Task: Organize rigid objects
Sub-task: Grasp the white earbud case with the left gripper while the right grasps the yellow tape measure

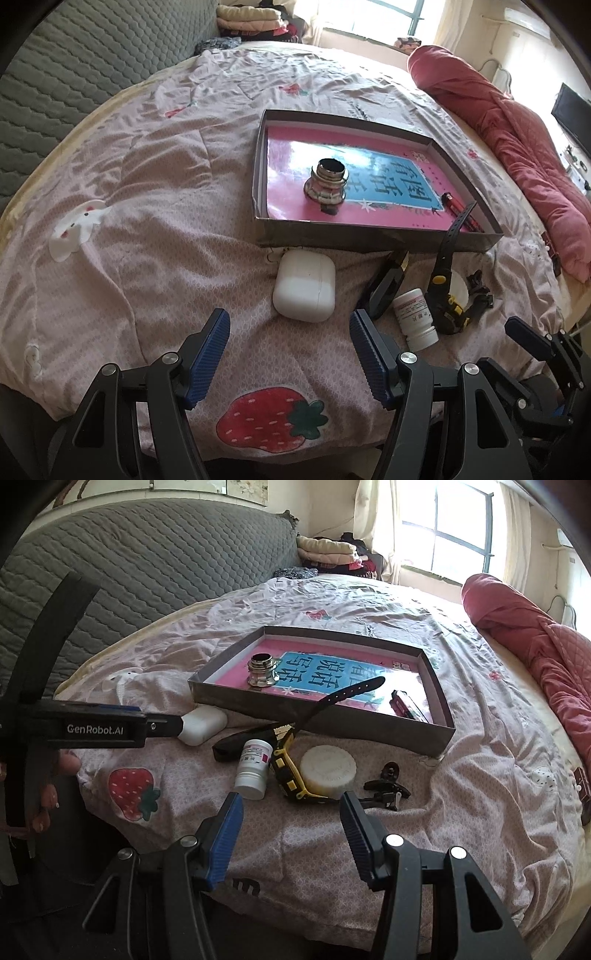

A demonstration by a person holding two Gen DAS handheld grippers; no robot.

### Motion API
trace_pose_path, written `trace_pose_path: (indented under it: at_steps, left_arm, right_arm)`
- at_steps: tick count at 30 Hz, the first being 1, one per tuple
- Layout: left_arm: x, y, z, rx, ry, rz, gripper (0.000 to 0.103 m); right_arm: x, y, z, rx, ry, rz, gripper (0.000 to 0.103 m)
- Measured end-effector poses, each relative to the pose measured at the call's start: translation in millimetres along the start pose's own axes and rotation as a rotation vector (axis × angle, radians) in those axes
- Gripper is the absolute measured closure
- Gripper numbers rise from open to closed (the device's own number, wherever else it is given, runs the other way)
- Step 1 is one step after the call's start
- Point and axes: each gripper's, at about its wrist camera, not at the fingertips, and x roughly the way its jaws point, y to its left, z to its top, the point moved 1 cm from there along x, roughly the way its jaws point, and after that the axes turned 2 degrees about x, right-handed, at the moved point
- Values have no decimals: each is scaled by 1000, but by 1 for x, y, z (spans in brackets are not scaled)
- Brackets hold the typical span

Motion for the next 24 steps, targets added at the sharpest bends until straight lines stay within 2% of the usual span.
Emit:
trace_pose_path:
  at_steps: [24]
  left_arm:
    - [16,-3,-6,12,37,6,34]
  right_arm:
    - [12,-3,0,8,26,5,49]
